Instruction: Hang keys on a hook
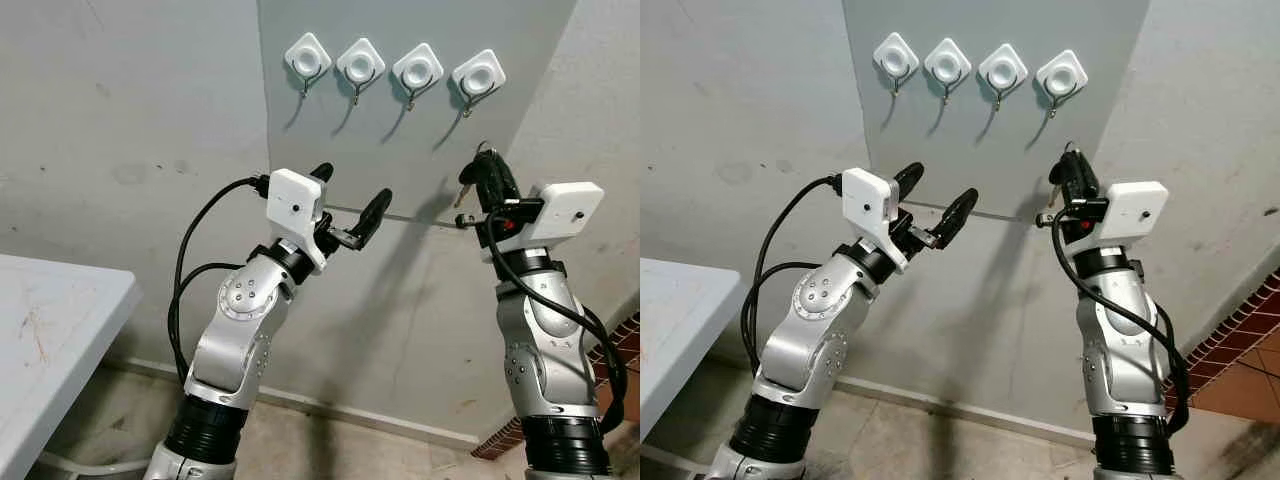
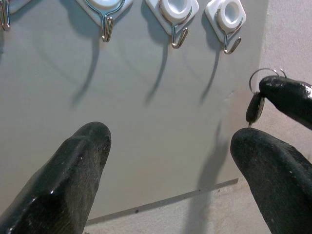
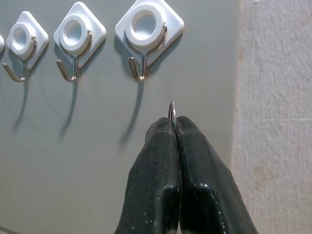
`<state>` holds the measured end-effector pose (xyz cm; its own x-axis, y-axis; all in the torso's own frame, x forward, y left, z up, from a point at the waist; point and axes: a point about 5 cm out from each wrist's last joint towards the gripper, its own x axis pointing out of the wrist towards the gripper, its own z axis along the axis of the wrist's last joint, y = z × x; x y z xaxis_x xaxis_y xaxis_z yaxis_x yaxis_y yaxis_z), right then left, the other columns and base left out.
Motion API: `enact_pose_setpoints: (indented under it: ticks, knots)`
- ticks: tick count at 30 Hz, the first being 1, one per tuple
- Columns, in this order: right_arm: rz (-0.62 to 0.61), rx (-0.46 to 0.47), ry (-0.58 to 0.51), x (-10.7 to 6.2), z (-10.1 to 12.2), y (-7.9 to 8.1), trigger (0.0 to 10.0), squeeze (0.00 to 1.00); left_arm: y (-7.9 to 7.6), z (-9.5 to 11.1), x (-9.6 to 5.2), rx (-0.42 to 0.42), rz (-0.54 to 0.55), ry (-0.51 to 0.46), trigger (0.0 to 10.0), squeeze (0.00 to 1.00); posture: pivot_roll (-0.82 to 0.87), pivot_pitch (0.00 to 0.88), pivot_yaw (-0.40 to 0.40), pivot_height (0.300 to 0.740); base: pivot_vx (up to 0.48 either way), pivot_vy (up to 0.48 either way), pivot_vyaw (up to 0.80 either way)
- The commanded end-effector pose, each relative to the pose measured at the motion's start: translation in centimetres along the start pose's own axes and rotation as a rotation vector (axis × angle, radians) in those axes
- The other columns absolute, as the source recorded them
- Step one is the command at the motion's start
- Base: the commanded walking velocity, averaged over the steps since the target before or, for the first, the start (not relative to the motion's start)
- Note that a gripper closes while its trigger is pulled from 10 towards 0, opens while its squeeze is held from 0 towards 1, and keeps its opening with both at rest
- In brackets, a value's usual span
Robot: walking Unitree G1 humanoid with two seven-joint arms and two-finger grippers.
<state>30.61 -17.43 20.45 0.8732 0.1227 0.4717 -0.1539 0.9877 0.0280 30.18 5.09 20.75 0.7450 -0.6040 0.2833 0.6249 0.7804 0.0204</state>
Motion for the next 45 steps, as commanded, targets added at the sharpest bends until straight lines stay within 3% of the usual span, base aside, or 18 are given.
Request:
enact_pose_setpoints:
  ticks: [1,17,25,41,44,45]
  knots:
    - [0.002,-0.019,-0.054,1.0,1.2,-0.2,10.0,0.0,-0.5,0.6,0.4,0.011,-0.036,-0.012,10.0,0.0,-0.02,0.0,-0.016,0.74,0.0,0.0,0.0]
    - [0.088,-0.056,-0.105,2.9,2.2,0.5,10.0,0.0,-0.9,0.7,0.6,0.006,-0.055,-0.016,10.0,0.0,-0.01,0.0,-0.02,0.74,0.0,0.0,0.0]
    - [0.148,-0.136,-0.115,3.0,2.4,0.7,10.0,0.0,-0.7,0.8,0.5,0.002,-0.043,-0.016,10.0,0.0,-0.01,0.0,-0.025,0.74,0.0,0.0,0.0]
    - [0.263,-0.459,-0.11,2.8,2.5,0.2,10.0,0.0,-0.7,0.8,0.4,-0.015,-0.036,-0.015,10.0,0.0,-0.01,0.0,-0.023,0.74,0.0,0.0,0.0]
    - [0.336,-0.642,-0.095,2.7,2.2,0.1,10.0,0.0,-0.6,0.8,0.5,-0.019,-0.035,-0.015,10.0,0.0,-0.01,0.0,-0.024,0.74,0.0,0.0,0.0]
    - [0.342,-0.666,-0.094,2.6,2.1,0.1,10.0,0.0,-0.6,0.8,0.5,-0.02,-0.035,-0.015,10.0,0.0,-0.01,0.0,-0.024,0.74,0.0,0.0,0.0]
